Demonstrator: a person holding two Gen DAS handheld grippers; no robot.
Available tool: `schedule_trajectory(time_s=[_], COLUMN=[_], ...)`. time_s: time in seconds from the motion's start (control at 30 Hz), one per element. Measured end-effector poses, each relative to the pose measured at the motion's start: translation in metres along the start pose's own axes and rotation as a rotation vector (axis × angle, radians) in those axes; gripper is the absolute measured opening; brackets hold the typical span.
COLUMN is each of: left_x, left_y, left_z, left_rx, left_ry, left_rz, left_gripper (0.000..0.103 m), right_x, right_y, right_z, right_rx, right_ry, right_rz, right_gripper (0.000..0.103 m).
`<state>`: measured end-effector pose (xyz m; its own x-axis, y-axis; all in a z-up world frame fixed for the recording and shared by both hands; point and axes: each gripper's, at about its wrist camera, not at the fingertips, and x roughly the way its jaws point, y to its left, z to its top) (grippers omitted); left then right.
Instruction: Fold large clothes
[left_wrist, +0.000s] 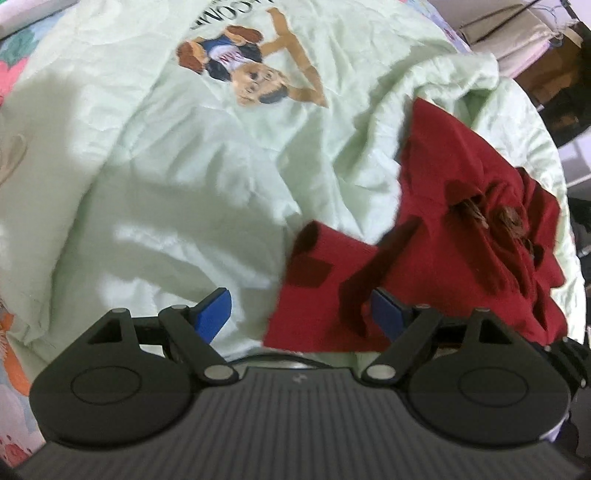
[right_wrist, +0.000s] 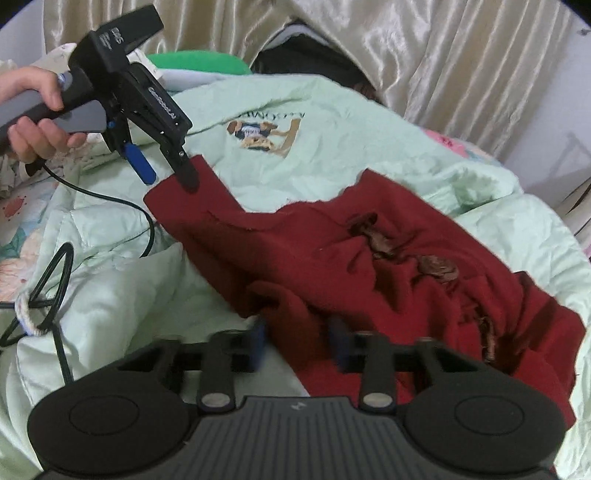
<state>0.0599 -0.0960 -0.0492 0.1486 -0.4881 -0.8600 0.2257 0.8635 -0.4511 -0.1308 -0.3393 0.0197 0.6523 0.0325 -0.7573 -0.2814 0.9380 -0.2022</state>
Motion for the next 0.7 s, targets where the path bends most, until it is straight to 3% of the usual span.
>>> schedule_trajectory(time_s=[0.13, 0.23, 0.27, 0.4, 0.5, 0.57, 0.6, 0.7], left_x=[-0.005, -0.004, -0.002, 0.003, 0.005, 0.004, 0.004, 0.005], left_y=[-0.002, 0.002, 0.003, 0.006, 0.002, -0.001, -0.001, -0.002], left_z=[0.004, 0.006, 0.006, 0.007, 0.006, 0.005, 0.005, 0.004], left_rx=[-0.014, -0.034, -0.041, -0.064, -0.053, -0.042, -0.038, -0.033], left_ry=[-0.014, -0.023, -0.022, -0.006, 0.002, 0.004, 0.007, 0.013], left_rz=[-0.027, -0.008, -0.002, 0.005, -0.005, -0.007, -0.009, -0.013], left_gripper=[0.084, 0.085, 0.085, 0.085, 0.085, 0.085, 0.085, 0.085], right_x=[-0.027, -0.068, -0.075, -0.082, -0.084, -0.089, -0.091, -0.091], right_y=[-0.024, -0.041, -0.043, -0.036, -0.016, -0.003, 0.003, 0.018], right_z=[-0.002, -0.031, -0.037, -0.059, -0.053, -0.042, -0.034, -0.018], right_rx=[0.222, 0.389, 0.401, 0.354, 0.222, 0.146, 0.119, 0.063], right_ry=[-0.084, -0.128, -0.128, 0.007, 0.065, 0.03, -0.001, -0.054], right_rz=[0.103, 0.262, 0.277, 0.307, 0.26, 0.206, 0.191, 0.182], right_gripper=[0.007, 0.007, 0.007, 0.007, 0.014, 0.023, 0.035, 0.046])
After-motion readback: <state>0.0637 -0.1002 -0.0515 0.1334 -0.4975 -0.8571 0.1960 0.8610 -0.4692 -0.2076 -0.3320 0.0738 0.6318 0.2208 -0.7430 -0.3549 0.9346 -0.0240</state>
